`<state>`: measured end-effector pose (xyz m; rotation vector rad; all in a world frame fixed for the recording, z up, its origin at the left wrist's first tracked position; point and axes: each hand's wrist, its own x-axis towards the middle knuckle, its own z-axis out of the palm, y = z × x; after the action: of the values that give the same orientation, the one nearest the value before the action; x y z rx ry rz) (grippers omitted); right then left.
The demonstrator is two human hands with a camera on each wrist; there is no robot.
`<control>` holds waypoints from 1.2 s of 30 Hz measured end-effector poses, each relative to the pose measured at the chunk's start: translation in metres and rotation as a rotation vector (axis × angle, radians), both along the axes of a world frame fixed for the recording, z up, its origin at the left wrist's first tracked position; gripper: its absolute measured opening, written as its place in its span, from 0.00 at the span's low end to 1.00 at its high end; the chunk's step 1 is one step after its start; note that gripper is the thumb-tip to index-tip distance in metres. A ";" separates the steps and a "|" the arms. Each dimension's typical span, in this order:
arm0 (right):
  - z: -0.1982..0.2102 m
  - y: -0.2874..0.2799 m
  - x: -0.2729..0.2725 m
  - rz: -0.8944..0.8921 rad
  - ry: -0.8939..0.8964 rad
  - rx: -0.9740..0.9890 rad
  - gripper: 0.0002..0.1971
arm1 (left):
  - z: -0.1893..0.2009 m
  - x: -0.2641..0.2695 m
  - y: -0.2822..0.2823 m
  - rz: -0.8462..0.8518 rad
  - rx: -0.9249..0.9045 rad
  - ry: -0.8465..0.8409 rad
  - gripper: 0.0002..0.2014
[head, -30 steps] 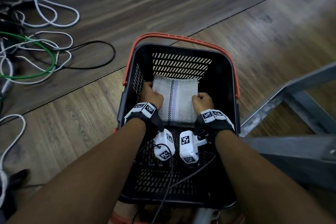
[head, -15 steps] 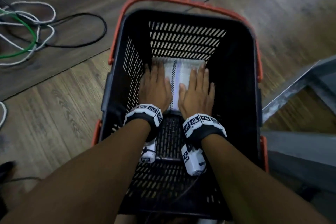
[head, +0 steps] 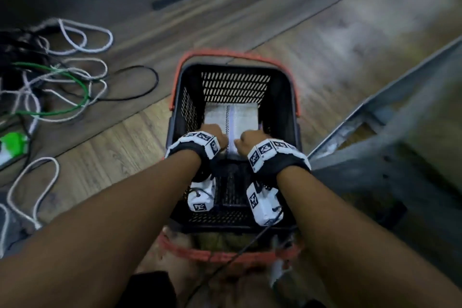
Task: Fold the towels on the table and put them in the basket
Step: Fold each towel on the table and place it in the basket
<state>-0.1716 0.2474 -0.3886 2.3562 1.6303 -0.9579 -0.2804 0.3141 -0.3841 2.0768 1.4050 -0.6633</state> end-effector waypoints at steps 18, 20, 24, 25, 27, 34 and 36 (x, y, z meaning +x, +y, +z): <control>0.396 -0.317 0.003 -0.056 -0.330 0.162 0.22 | 0.383 -0.033 -0.231 -0.518 0.463 -0.487 0.16; 0.426 -0.357 0.012 -0.108 -0.391 0.166 0.22 | 0.409 -0.021 -0.259 -0.611 0.536 -0.548 0.16; 0.472 -0.433 0.031 -0.207 -0.478 0.174 0.24 | 0.449 0.015 -0.308 -0.779 0.642 -0.639 0.16; 0.479 -0.449 0.036 -0.236 -0.491 0.176 0.25 | 0.456 0.024 -0.318 -0.812 0.646 -0.648 0.17; 0.489 -0.483 0.044 -0.308 -0.500 0.176 0.26 | 0.467 0.042 -0.339 -0.870 0.643 -0.661 0.17; 0.479 -0.580 0.080 -0.573 -0.443 0.135 0.21 | 0.467 0.102 -0.400 -1.101 0.675 -0.653 0.15; 0.462 -0.600 0.092 -0.659 -0.416 0.154 0.19 | 0.454 0.124 -0.414 -1.163 0.628 -0.650 0.17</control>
<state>-0.0797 -0.3526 0.0739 3.0047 0.8099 -0.3534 -0.1568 -0.1002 0.0701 3.1282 -0.1007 0.1621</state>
